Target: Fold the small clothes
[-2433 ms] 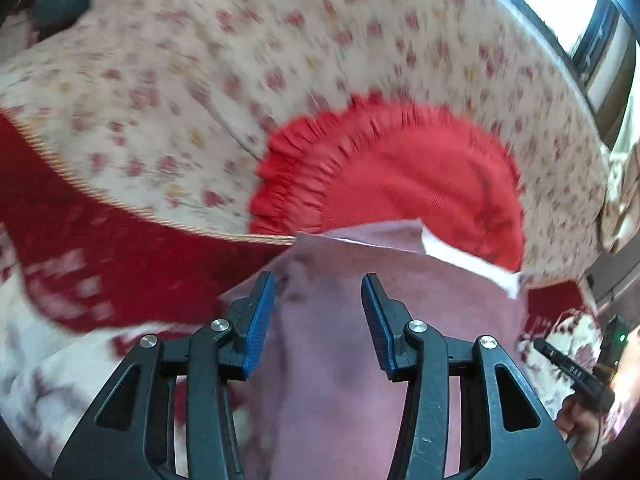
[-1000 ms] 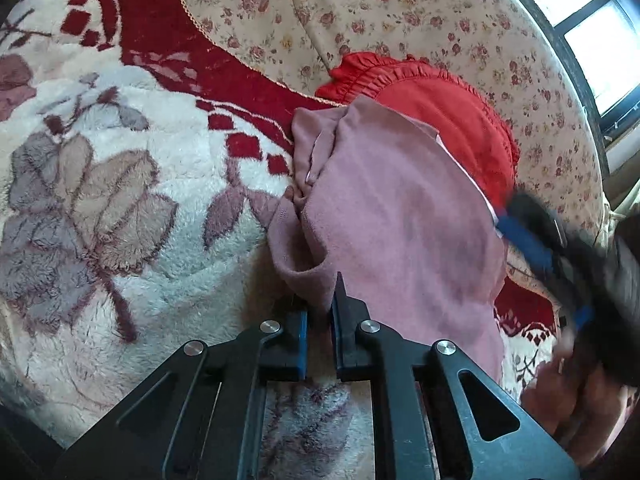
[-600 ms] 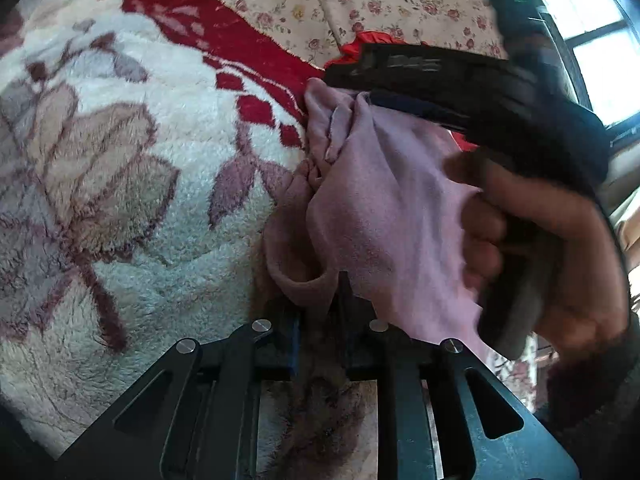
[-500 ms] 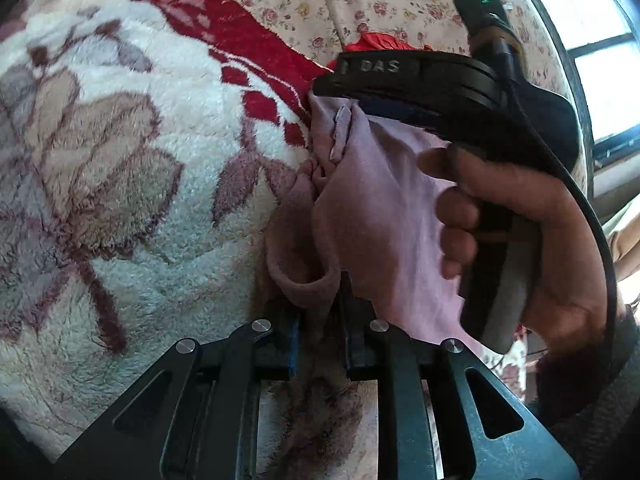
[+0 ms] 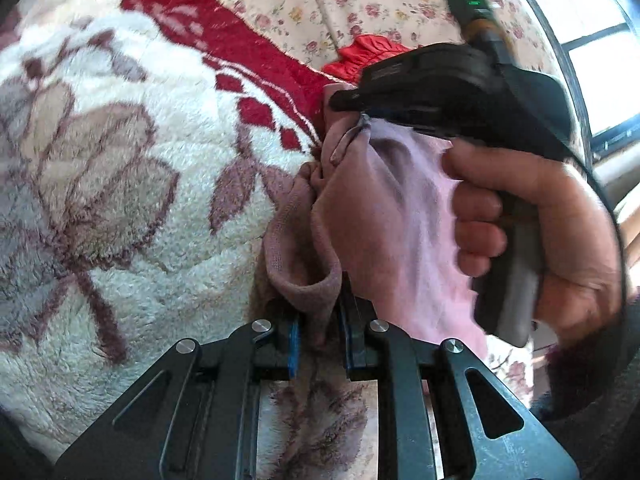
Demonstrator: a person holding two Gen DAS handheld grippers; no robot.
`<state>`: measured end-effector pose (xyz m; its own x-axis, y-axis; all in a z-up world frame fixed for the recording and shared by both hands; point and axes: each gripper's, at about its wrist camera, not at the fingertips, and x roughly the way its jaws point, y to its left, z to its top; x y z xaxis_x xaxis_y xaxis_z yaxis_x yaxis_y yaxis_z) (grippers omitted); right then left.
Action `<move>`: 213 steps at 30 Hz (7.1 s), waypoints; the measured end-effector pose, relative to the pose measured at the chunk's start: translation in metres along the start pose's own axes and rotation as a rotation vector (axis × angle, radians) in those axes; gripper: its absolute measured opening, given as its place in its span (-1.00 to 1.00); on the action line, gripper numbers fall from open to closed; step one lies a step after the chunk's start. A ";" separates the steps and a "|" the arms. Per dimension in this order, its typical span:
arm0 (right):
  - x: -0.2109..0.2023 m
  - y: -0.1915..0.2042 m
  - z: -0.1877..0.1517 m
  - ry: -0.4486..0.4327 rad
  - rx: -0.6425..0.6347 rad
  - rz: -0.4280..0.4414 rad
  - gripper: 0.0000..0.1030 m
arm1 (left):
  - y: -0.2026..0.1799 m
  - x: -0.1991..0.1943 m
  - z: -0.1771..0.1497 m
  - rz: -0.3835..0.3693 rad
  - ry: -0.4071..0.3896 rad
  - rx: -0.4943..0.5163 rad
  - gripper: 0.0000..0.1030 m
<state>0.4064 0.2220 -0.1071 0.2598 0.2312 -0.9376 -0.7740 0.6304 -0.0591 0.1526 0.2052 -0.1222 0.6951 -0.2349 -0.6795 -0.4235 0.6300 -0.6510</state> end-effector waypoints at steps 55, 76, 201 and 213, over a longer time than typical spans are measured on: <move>-0.108 -0.210 -0.187 -0.461 0.787 0.662 -0.70 | -0.145 -0.021 -0.052 -0.291 0.014 0.461 -0.89; -0.121 -0.295 -0.239 -0.321 0.570 0.080 -0.77 | -0.219 0.112 -0.120 -0.332 0.391 0.491 -0.87; -0.236 -0.129 -0.399 -0.526 0.614 0.077 -0.67 | -0.165 -0.016 -0.083 -0.062 0.105 0.590 -0.53; -0.153 -0.162 -0.360 -0.269 0.504 -0.045 -0.64 | -0.176 0.054 -0.096 -0.017 0.163 0.703 -0.37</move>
<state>0.2848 -0.1823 -0.0778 0.4752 0.3352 -0.8135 -0.4047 0.9042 0.1362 0.2085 0.0102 -0.0764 0.5794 -0.3221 -0.7487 0.0987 0.9396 -0.3278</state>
